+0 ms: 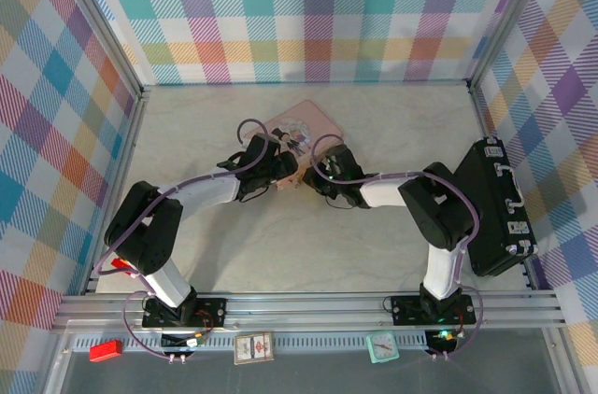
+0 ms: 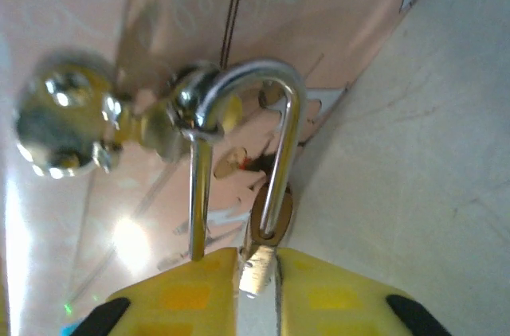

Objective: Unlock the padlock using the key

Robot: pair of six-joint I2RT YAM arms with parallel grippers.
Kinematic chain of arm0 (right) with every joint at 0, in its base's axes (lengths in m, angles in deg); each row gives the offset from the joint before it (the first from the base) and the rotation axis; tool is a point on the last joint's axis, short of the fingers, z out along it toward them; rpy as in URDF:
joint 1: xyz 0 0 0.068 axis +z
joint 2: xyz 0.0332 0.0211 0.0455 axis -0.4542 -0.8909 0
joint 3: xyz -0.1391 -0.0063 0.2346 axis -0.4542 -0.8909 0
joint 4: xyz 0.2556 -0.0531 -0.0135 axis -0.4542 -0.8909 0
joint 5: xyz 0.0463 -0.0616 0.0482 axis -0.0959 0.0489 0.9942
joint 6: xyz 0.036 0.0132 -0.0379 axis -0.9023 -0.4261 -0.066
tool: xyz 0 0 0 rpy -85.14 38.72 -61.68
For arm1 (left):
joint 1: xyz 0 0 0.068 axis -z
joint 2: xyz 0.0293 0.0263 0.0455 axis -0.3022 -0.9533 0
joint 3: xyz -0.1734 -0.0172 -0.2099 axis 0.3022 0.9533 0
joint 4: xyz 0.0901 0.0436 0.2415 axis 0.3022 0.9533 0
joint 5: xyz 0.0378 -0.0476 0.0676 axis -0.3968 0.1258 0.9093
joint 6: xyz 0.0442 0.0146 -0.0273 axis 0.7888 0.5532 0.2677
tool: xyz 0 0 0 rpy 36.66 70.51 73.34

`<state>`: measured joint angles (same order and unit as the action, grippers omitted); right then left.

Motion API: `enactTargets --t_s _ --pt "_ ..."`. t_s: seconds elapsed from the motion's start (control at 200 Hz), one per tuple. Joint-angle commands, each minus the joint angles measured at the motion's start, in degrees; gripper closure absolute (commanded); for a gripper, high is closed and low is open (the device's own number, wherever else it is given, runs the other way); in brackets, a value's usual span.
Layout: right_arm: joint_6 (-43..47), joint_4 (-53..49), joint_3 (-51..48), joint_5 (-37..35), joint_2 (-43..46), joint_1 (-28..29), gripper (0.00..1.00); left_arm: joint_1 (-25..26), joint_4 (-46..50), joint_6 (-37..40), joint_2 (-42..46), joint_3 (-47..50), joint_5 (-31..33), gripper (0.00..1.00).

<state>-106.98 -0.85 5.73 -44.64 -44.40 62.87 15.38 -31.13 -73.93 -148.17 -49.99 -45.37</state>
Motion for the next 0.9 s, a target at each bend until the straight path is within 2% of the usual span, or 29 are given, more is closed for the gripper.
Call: enactTargets --t_s 0.0,0.29,0.39,0.585,0.685,0.895 --pt "-1.8 4.0 -0.6 1.3 0.4 -1.4 0.82 1.1 3.6 -0.2 -1.1 1.7 -1.8 0.20" --pt "-3.1 5.7 -2.3 2.3 0.1 -4.3 0.83 1.3 3.5 -1.2 -1.0 1.9 -0.6 0.20" --pt "-2.0 5.4 -3.2 2.3 0.7 -4.3 0.80 1.3 3.7 -1.1 -1.0 1.7 -0.4 0.20" --pt "-0.3 13.6 -5.0 6.1 -1.2 -4.3 0.76 1.3 3.2 -1.3 -0.8 1.9 -0.4 0.20" --pt "3.1 17.2 -5.3 6.9 -1.6 -4.5 0.75 1.3 3.3 -1.3 -1.0 1.8 -0.6 0.20" --pt "7.5 17.2 -4.8 7.9 -2.7 -5.4 0.76 1.3 3.1 -1.4 -0.7 2.3 -0.5 0.20"
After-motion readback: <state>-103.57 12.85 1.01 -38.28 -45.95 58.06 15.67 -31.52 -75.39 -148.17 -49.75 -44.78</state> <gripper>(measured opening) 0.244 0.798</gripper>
